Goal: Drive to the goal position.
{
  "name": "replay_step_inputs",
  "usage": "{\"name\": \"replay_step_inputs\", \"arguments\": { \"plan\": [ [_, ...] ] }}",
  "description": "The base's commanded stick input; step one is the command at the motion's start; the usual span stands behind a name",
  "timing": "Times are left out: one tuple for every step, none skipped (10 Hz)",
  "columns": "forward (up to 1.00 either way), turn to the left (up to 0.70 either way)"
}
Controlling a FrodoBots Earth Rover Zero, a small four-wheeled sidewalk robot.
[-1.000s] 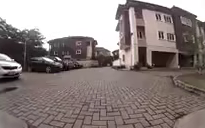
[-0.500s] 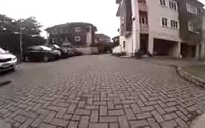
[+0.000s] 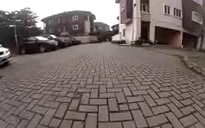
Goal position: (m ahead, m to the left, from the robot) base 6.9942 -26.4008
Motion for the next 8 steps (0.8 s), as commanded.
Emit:
{"name": "replay_step_inputs", "arguments": {
  "plan": [
    [0.50, 0.00],
    [0.50, 0.00],
    [0.50, 0.00],
    [0.50, 0.00],
    [0.50, 0.00],
    [0.50, 0.00],
    [0.50, 0.00],
    [0.50, 0.00]
  ]
}}
